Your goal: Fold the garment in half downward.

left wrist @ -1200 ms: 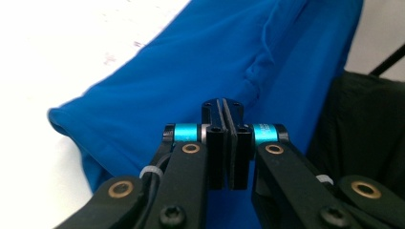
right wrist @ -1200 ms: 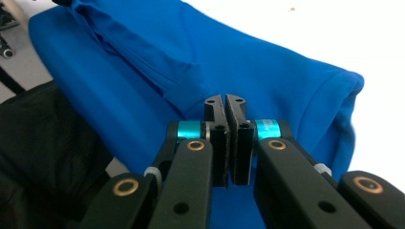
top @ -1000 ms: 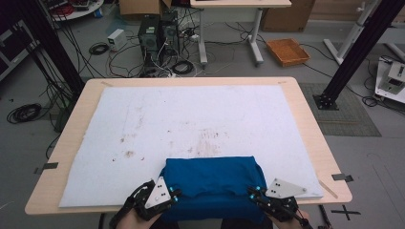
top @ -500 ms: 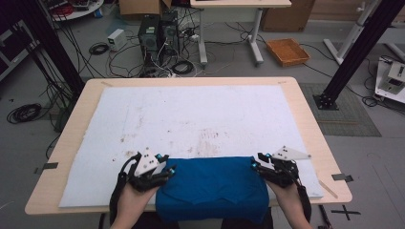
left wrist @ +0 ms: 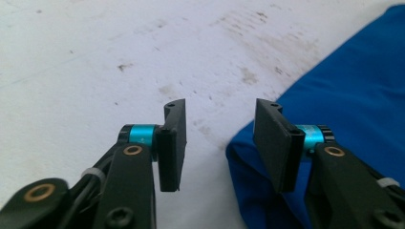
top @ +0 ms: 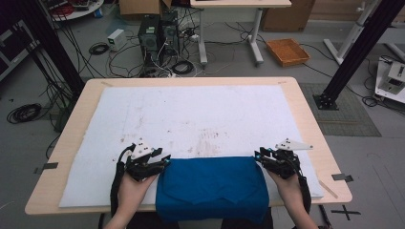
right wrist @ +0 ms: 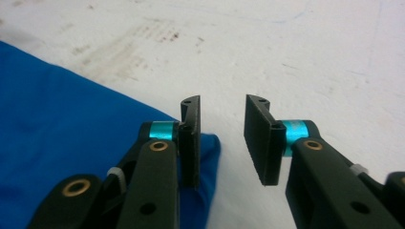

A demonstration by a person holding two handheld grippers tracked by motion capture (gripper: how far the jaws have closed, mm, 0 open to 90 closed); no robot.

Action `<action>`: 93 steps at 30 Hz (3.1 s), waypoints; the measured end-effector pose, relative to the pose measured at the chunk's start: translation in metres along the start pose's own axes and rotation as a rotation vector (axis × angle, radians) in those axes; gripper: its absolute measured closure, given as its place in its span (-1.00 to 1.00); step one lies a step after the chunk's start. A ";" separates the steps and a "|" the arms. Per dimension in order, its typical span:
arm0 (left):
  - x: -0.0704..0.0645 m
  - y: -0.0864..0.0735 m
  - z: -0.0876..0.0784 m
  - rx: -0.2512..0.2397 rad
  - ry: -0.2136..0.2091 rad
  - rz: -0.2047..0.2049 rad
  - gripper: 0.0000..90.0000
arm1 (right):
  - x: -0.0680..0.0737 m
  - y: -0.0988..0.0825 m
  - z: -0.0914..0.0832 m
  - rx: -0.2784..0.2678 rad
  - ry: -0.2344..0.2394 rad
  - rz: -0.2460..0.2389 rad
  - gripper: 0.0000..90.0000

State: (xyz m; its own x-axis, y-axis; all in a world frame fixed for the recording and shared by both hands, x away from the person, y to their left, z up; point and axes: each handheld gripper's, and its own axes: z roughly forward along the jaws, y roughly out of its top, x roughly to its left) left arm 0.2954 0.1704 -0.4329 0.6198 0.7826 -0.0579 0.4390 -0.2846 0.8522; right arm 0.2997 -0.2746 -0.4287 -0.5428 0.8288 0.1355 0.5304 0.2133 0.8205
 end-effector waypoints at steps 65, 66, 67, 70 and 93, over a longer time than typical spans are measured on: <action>0.059 0.040 0.038 0.098 -0.050 -0.167 0.19 | -0.029 0.067 0.054 0.014 -0.032 0.017 0.38; 0.057 0.038 0.037 0.109 -0.069 -0.182 0.19 | -0.027 0.063 0.052 0.014 -0.019 0.018 0.38; 0.056 0.035 0.037 0.118 -0.083 -0.195 0.20 | -0.025 0.059 0.050 0.017 -0.010 0.024 0.38; 0.056 0.030 0.040 0.157 -0.095 -0.227 0.24 | -0.023 0.047 0.046 0.020 0.012 0.037 0.38; 0.046 0.028 0.053 0.217 -0.090 -0.190 0.84 | -0.025 0.019 0.054 0.126 0.028 0.116 0.39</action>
State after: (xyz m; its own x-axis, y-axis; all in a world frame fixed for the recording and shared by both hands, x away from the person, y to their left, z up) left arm 0.3704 0.1692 -0.4390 0.5644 0.7837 -0.2595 0.6753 -0.2575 0.6911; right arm 0.3584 -0.2630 -0.4465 -0.4903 0.8374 0.2416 0.6670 0.1821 0.7225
